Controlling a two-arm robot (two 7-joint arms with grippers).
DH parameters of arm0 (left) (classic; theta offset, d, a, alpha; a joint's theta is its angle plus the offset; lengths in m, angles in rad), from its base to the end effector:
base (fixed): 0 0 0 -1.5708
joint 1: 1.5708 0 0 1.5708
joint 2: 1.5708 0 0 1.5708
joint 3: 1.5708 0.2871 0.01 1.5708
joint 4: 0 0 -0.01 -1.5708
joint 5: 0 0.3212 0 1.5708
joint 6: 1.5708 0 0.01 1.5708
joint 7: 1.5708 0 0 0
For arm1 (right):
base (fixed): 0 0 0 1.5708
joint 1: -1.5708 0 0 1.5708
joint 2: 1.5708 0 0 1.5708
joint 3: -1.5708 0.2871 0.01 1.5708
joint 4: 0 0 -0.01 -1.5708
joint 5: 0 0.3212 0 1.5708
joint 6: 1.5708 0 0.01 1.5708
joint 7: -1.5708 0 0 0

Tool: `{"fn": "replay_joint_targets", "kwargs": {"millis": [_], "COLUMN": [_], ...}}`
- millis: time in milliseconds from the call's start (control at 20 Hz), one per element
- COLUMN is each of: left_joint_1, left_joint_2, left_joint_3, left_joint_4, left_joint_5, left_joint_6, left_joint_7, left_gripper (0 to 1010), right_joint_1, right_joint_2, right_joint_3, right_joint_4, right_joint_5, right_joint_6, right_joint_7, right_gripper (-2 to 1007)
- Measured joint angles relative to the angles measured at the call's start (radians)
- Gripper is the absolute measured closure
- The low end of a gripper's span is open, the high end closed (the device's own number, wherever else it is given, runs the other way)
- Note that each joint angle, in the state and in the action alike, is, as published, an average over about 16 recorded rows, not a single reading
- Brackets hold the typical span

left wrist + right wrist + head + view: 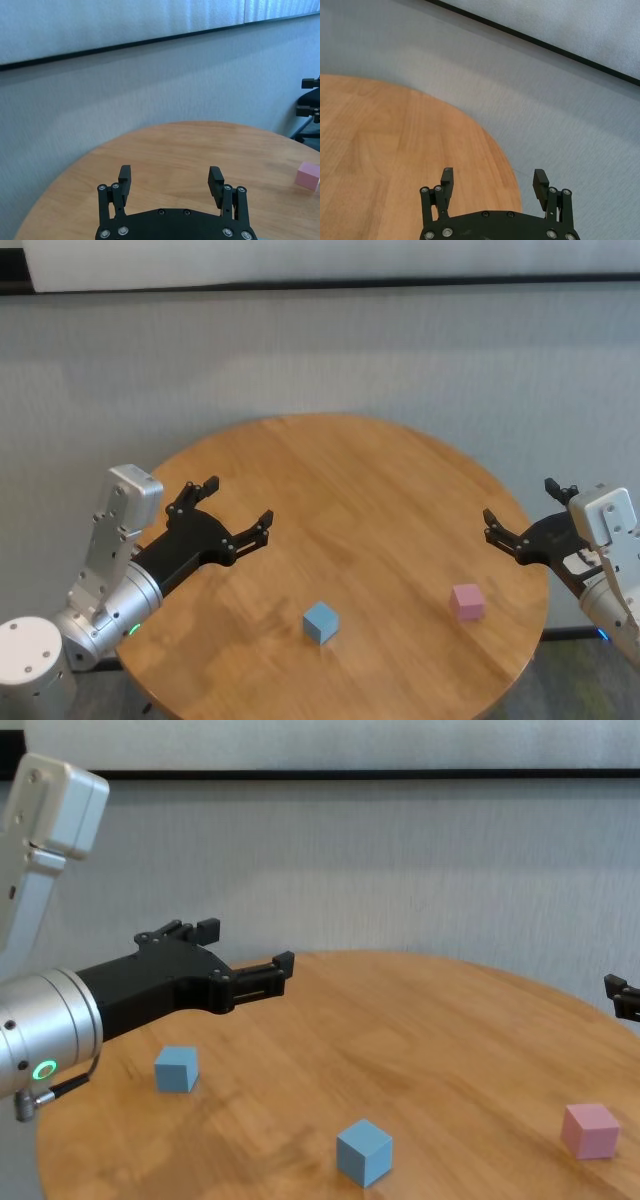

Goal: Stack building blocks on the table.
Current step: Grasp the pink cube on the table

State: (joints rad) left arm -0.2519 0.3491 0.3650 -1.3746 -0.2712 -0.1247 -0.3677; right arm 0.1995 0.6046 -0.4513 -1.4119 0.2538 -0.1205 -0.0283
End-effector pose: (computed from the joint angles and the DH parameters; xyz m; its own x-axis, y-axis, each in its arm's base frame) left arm 0.3959 0.0118 -0.2896 0.5956 0.7891 0.1505 -0.7977 0.6030 -0.0046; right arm 0.3693 -0.0778 -0.3023 0.2922 -0.8803 0.3738 0.9553 0.2872 -0.0703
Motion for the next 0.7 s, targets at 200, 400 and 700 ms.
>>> {"fn": "replay_joint_targets", "kwargs": {"millis": [200,400,700], "left_joint_1": [0.006,0.01,0.012], "left_joint_2": [-0.002,-0.002,-0.002], "left_joint_3": [-0.013,-0.02,-0.024], "left_joint_4": [0.004,0.003,-0.001], "left_joint_5": [0.013,0.023,0.029], "left_joint_6": [-0.027,-0.04,-0.038], "left_joint_7": [0.003,0.006,0.008], "left_gripper": [9,9,8], "right_joint_1": [0.0,0.0,0.0], "right_joint_2": [0.0,0.0,0.0], "right_joint_3": [0.0,0.0,0.0], "right_joint_4": [0.0,0.0,0.0], "right_joint_5": [0.0,0.0,0.0], "right_joint_6": [0.0,0.0,0.0], "right_joint_7": [0.0,0.0,0.0], "right_gripper": [0,0,0]}}
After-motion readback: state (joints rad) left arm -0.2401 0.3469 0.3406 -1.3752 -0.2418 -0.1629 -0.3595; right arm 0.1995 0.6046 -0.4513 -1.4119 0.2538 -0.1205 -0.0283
